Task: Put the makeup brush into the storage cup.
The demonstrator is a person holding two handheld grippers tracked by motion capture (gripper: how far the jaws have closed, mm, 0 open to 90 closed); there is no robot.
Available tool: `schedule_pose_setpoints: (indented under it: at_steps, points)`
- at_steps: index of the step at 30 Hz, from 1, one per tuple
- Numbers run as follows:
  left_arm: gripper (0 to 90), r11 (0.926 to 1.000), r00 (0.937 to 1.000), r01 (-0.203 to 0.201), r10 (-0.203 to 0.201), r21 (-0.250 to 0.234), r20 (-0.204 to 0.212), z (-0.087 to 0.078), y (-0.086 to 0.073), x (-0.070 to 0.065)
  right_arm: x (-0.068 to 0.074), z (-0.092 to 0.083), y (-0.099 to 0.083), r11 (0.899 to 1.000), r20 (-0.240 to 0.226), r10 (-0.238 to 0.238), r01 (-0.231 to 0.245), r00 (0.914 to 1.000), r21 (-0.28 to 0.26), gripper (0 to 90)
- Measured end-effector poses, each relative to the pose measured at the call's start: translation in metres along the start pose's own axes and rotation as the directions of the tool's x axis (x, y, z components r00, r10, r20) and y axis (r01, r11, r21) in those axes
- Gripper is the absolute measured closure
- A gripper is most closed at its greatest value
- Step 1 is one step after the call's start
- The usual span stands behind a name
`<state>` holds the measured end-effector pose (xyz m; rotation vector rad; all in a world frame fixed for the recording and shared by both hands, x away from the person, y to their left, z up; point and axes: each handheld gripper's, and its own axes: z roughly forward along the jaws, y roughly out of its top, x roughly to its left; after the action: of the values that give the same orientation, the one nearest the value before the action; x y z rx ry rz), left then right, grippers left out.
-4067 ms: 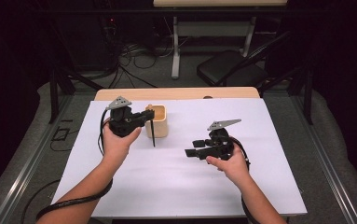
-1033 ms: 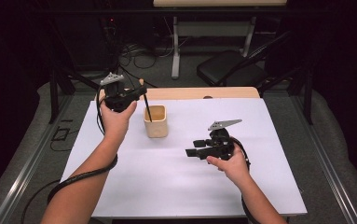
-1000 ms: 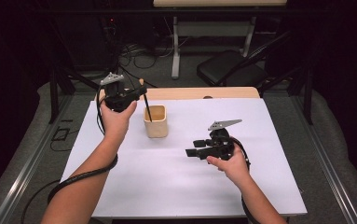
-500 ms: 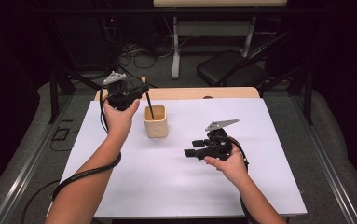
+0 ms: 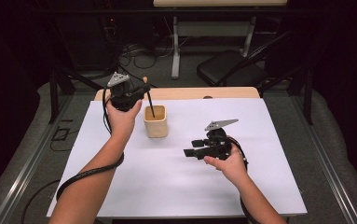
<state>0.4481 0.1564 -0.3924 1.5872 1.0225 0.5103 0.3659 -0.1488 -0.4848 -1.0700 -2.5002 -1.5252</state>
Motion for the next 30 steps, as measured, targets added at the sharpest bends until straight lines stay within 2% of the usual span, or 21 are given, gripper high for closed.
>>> schedule_pose_setpoints:
  at_steps: [8,20,30]
  points:
    - [83.6,0.9999,1.0000,-0.010,0.010,0.003,-0.002,0.001,-0.004,0.001,0.000,0.000,0.002,1.000,0.009,-0.002,0.002,1.0000,0.005,40.4]
    - [83.6,1.0000,1.0000,0.005,-0.005,0.008,-0.004,0.001,-0.013,0.006,0.001,-0.004,-0.002,0.999,0.050,-0.037,0.037,0.9981,0.008,38.6]
    - [83.6,0.9996,0.9997,0.023,-0.023,0.014,-0.003,0.003,-0.021,0.009,-0.002,-0.012,-0.011,0.999,0.084,-0.034,0.034,0.9959,0.002,38.3]
